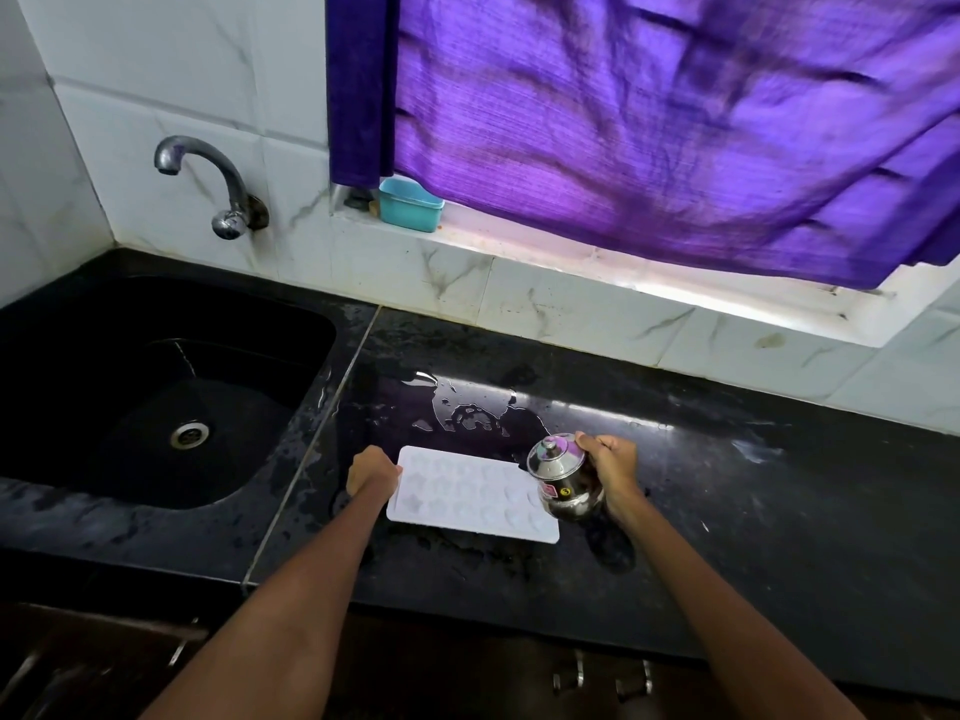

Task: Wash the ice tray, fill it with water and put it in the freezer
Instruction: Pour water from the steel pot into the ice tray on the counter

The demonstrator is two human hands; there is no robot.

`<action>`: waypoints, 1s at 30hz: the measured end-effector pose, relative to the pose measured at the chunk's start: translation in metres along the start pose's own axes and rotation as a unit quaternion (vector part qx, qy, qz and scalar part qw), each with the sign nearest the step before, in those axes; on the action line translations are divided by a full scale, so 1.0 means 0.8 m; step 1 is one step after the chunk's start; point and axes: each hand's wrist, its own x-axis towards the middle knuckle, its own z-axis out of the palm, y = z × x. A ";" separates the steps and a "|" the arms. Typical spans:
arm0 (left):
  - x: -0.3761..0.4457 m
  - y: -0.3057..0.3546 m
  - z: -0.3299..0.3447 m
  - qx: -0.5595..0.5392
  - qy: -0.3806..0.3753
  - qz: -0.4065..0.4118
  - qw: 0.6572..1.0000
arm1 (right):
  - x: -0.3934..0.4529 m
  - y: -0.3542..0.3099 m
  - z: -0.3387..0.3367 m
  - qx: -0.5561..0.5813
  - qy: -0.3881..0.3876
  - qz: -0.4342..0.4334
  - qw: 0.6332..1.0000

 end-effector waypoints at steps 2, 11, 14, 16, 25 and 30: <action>0.001 0.000 0.000 0.000 -0.001 0.001 1.000 | 0.004 0.007 -0.003 -0.005 0.006 -0.004 1.000; 0.004 -0.002 0.002 0.002 0.001 0.003 1.000 | 0.004 0.024 -0.014 -0.085 -0.004 -0.040 0.996; 0.005 -0.002 0.003 0.001 0.003 0.002 1.000 | 0.002 0.023 -0.013 -0.119 -0.012 -0.052 0.991; 0.006 -0.002 0.003 0.000 0.000 0.004 1.000 | 0.001 0.024 -0.012 -0.133 -0.015 -0.061 0.989; 0.008 -0.004 0.005 -0.006 -0.001 0.002 1.000 | -0.001 0.021 -0.011 -0.144 -0.014 -0.066 0.987; 0.009 -0.004 0.005 -0.005 0.001 0.000 1.000 | -0.002 0.021 -0.010 -0.142 -0.017 -0.063 0.988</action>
